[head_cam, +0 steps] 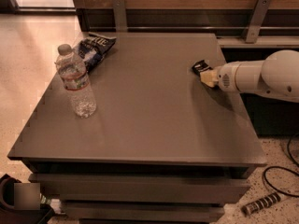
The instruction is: Move rxbar chocolate near blue chip bag
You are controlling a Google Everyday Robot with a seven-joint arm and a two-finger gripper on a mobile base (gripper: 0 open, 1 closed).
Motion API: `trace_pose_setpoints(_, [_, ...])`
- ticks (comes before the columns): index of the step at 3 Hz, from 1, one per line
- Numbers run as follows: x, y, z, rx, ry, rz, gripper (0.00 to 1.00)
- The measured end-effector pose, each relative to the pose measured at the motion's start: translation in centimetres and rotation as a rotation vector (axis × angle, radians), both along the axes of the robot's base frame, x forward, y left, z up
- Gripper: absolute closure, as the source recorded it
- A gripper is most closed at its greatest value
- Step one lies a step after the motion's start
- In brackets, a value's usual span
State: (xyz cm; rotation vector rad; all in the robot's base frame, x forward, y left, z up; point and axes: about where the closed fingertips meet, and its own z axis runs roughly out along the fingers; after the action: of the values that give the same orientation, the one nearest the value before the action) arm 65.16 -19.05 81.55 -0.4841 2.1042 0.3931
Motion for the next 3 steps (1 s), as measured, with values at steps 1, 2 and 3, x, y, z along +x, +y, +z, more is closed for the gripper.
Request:
trace_pose_setpoints(1, [0.01, 0.03, -0.02, 0.0, 0.001, 0.0, 1.0])
trace_pose_setpoints(2, [0.01, 0.04, 0.0, 0.0, 0.001, 0.0, 1.0])
trace_pose_setpoints(3, [0.01, 0.04, 0.0, 0.0, 0.001, 0.0, 1.0])
